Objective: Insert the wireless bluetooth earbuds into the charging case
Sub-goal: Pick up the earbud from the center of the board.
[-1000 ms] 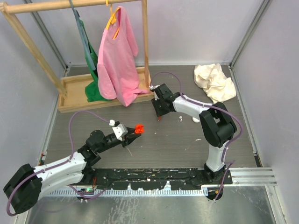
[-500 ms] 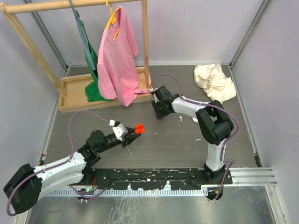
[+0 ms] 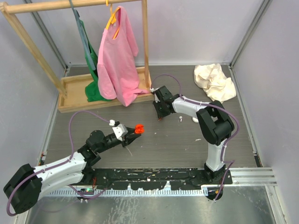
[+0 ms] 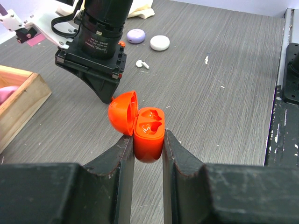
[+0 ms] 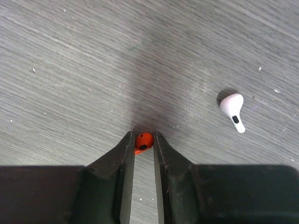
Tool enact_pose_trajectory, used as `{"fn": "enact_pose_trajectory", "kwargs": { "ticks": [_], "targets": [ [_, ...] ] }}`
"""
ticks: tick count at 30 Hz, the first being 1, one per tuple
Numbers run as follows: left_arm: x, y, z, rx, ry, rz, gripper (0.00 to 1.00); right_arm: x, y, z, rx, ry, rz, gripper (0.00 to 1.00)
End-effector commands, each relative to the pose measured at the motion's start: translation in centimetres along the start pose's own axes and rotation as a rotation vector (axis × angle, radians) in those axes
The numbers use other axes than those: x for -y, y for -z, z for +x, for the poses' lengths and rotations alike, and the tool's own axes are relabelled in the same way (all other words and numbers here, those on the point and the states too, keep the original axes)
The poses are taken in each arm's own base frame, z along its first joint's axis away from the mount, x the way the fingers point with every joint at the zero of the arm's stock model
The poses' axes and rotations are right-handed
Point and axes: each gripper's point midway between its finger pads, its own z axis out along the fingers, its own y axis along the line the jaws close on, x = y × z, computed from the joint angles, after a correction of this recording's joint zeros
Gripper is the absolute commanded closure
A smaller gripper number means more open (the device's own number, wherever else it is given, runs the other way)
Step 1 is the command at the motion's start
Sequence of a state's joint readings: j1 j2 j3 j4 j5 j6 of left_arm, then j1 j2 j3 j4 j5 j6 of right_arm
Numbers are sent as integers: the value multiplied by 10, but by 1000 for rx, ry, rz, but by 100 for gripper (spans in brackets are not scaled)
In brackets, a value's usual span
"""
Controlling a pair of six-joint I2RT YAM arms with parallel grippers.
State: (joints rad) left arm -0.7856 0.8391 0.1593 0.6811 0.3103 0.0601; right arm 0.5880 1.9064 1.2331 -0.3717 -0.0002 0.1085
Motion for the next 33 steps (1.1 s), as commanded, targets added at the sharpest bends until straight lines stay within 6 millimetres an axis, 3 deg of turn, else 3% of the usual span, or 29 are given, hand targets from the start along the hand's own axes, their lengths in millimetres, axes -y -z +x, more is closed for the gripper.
{"fn": "enact_pose_trajectory", "kwargs": {
  "ticks": [1,8,18,28,33],
  "targets": [
    [-2,-4,-27,79,-22,0,100,-3,29,-21,87,16,24,80],
    [-3,-3,-28,85,-23,-11,100,-13,69,-37,189,65,71,82],
    [-8,-1,-27,92,-27,-40,100,-39,148,-61,403,171,128,83],
    [-11,-1,-26,101,-24,-58,100,-88,213,-64,608,308,145,83],
    [-10,0,-30,118,-20,-60,100,-114,231,-60,691,385,125,83]
  ]
}}
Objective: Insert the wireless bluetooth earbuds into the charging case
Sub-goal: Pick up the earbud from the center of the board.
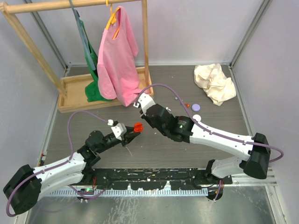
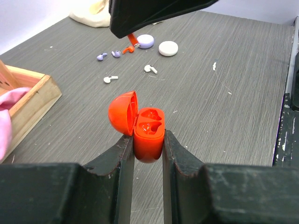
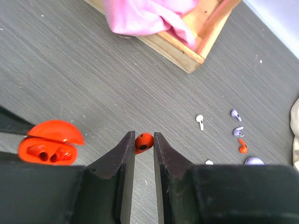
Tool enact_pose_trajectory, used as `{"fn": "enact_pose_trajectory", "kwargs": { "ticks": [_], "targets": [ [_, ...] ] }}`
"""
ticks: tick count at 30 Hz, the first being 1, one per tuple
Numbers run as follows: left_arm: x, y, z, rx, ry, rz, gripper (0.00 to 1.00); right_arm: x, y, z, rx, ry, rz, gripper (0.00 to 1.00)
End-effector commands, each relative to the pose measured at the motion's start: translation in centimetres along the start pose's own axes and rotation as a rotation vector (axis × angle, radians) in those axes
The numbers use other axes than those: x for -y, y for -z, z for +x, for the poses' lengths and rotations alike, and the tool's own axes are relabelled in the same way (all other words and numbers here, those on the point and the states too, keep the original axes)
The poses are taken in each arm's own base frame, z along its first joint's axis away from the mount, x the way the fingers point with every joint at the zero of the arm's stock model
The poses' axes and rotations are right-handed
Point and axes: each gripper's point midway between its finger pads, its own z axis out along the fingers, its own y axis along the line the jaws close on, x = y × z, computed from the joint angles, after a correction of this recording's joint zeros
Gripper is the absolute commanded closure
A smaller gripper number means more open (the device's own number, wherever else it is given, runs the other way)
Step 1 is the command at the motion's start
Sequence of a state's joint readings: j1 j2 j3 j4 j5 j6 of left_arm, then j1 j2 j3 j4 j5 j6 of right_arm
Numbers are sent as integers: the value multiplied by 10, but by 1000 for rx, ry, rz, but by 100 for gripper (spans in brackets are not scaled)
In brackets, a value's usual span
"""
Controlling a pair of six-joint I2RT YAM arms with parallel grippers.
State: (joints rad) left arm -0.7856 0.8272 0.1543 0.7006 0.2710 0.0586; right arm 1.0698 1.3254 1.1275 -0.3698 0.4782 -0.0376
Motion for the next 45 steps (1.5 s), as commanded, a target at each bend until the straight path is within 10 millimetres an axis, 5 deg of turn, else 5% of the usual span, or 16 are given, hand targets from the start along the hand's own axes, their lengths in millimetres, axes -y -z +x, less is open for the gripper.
{"fn": "enact_pose_trajectory", "kwargs": {
  "ticks": [1,15,28,45],
  "targets": [
    [-3,0,-26,100,-10,-19,100,-1,18,-34,151,36,47,83],
    [2,6,-48,189,18,-2,100,-46,45,-57,416,133,-148,83],
    [12,6,-68,262,81,48,100,-63,68,-62,634,234,-275,83],
    [13,5,-65,254,85,53,100,-69,75,-67,808,412,-253,83]
  ]
}}
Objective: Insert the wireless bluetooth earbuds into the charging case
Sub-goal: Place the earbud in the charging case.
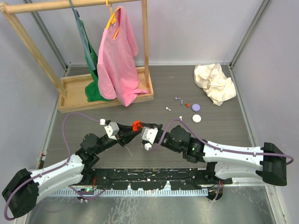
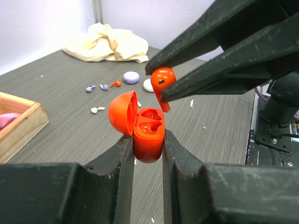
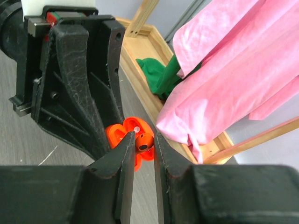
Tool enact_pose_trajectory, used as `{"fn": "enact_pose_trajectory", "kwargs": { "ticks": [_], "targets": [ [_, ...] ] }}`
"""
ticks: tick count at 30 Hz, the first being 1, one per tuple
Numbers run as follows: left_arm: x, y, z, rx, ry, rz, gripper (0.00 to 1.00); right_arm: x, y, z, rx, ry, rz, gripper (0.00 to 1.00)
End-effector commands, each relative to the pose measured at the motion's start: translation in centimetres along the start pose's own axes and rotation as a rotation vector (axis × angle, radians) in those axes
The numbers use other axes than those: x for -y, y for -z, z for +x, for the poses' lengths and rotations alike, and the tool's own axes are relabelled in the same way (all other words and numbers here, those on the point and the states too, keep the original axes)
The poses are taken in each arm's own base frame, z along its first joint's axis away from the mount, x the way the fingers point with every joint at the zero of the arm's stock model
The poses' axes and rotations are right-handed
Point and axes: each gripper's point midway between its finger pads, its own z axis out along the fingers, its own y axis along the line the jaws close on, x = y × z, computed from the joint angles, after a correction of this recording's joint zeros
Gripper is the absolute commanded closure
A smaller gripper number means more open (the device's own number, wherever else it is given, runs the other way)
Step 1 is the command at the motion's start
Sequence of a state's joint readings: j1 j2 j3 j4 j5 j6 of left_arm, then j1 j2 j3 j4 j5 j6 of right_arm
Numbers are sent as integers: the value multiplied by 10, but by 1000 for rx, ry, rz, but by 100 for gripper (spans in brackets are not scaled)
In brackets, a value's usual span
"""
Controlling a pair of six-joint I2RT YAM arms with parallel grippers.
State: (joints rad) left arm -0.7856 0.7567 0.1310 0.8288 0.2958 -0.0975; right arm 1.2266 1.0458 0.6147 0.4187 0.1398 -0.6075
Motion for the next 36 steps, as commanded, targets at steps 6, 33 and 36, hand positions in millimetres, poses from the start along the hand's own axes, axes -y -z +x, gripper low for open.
{"fn": "enact_pose_trajectory", "kwargs": {
  "ticks": [6,33,36],
  "targets": [
    [7,-6,-25,94,-12,39,100,20,-5,-37,136,50,72,83],
    [3,-5,-42,150,47,2,100,7,-8,-19,78,59,22,83],
    [2,-6,-43,153,58,-8,100,5,-8,-18,77,56,13,83]
  ]
}}
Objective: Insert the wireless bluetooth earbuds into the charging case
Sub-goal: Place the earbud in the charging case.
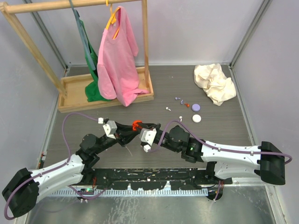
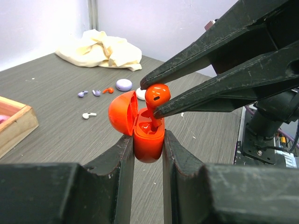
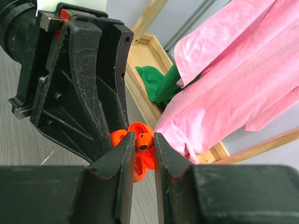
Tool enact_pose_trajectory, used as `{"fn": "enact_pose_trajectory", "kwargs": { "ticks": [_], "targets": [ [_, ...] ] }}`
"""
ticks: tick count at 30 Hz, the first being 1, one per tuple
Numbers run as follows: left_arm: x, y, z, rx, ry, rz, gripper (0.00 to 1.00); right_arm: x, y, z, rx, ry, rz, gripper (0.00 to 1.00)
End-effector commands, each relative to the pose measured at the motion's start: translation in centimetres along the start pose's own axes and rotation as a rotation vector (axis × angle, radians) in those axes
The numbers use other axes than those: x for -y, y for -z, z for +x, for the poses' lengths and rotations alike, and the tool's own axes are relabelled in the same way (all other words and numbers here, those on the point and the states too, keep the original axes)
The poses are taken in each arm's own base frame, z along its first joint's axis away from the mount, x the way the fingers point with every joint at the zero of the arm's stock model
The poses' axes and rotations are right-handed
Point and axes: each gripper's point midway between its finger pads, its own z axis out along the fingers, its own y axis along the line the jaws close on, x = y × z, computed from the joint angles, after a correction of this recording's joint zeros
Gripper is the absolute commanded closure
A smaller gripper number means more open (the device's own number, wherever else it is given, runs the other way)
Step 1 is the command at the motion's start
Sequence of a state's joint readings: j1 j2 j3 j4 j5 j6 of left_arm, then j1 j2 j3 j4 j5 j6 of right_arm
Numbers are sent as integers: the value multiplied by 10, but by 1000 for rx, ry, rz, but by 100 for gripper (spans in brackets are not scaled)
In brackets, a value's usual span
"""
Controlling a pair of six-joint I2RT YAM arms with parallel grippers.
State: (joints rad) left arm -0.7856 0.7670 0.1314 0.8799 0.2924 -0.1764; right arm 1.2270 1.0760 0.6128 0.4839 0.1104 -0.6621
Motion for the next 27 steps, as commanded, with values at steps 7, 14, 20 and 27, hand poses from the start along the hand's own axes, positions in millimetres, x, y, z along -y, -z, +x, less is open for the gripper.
{"fn": "enact_pose_trajectory", "kwargs": {
  "ticks": [7,14,20,27],
  "targets": [
    [-5,-5,-36,127,15,-46,100,4,1,-13,36,-11,5,80],
    [-6,-6,-36,130,15,-47,100,2,0,-13,32,-35,-6,79],
    [-7,-4,-36,143,9,-54,100,-1,-3,-8,0,-71,-11,76],
    [-10,-3,-36,155,19,-71,100,3,-2,-4,-14,-124,28,73]
  ]
}}
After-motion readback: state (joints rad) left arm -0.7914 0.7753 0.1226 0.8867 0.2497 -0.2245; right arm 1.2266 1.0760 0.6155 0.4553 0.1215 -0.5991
